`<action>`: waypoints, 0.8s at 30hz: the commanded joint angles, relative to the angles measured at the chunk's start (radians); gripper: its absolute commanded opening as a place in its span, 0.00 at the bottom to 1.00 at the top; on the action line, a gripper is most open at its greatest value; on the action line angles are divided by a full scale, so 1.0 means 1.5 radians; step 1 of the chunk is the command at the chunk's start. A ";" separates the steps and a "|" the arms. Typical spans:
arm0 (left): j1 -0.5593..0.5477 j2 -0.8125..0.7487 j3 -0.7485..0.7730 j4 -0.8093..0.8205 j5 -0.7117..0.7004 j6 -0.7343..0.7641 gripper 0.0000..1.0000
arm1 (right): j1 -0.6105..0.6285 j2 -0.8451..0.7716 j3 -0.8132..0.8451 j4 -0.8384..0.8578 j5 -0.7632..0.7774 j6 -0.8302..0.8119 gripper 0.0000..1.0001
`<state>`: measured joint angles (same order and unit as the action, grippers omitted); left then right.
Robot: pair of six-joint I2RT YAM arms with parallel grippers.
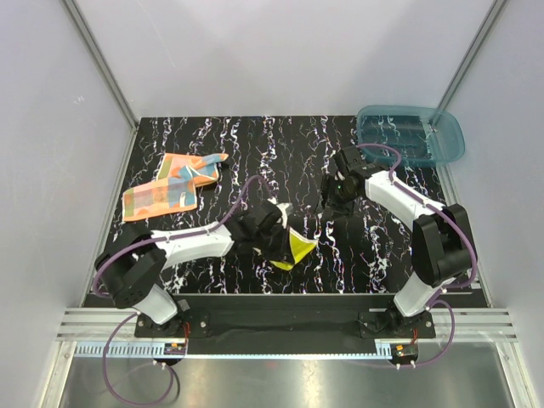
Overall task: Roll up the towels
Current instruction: Roll the towel
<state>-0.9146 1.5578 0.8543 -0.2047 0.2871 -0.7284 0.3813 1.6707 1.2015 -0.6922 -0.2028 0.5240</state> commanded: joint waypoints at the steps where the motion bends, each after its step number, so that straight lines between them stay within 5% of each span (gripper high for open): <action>1: 0.040 -0.046 -0.034 0.089 0.095 -0.049 0.00 | -0.001 -0.030 0.022 -0.023 -0.002 -0.020 0.63; 15: 0.169 -0.020 -0.149 0.227 0.195 -0.180 0.00 | 0.000 -0.062 0.035 -0.052 -0.072 -0.052 0.59; 24: 0.207 0.015 -0.131 0.174 0.189 -0.151 0.00 | 0.046 -0.072 0.005 0.002 -0.175 -0.068 0.54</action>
<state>-0.6182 1.5604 0.6254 0.0544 0.5350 -0.9665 0.4046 1.5925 1.2167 -0.7471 -0.3695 0.4473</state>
